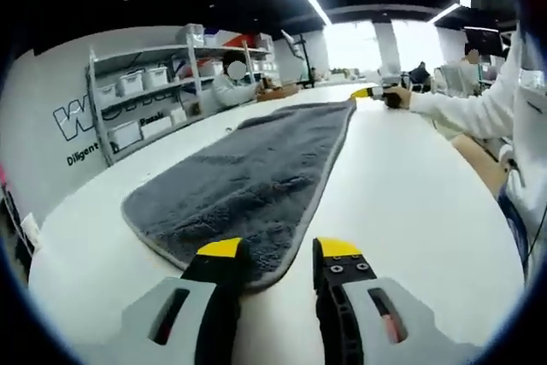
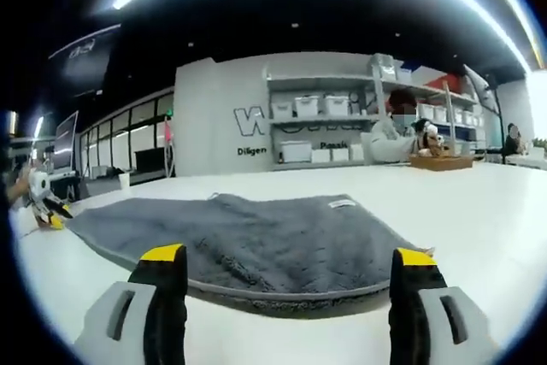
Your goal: Open the folded towel by lifting each exposed corner and separating the folded layers until the towel lies flat within the target outline without major curled edges
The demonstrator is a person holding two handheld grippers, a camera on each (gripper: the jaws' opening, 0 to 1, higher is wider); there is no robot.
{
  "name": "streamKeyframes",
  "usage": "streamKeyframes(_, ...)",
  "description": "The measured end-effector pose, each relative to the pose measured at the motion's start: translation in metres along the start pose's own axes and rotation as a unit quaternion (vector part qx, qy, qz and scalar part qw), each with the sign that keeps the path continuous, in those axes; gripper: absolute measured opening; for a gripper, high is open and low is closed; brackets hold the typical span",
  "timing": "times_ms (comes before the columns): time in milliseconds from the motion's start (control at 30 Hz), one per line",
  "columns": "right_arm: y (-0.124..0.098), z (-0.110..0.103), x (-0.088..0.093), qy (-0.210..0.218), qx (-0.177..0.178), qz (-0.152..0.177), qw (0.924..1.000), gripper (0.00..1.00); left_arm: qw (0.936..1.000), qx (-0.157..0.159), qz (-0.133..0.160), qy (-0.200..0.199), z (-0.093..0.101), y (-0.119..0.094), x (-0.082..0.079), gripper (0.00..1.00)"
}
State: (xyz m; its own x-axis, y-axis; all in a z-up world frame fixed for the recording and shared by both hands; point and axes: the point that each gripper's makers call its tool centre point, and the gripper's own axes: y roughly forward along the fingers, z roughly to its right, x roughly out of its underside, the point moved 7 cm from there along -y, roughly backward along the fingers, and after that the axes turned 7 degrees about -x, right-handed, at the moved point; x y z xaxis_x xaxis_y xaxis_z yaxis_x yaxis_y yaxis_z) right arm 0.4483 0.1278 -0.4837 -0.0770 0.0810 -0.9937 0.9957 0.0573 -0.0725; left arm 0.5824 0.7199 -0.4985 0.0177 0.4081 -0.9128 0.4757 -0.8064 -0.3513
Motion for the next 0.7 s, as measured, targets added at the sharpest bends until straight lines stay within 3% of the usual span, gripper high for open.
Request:
streamKeyframes(133, 0.0, -0.001, -0.001, -0.002, -0.002, 0.004, 1.0, 0.98, 0.9996, -0.001, -0.001, -0.027, -0.002, 0.003, 0.003, 0.21)
streamKeyframes(233, 0.0, -0.002, -0.001, -0.003, -0.004, 0.003, 1.0, 0.98, 0.9976, 0.008, -0.001, -0.069, -0.004, 0.004, 0.006, 0.19)
streamKeyframes(700, 0.0, -0.003, -0.001, -0.006, -0.003, 0.002, 1.0, 0.99, 0.9974, -0.025, -0.008, -0.066, -0.004, -0.008, 0.006, 0.04)
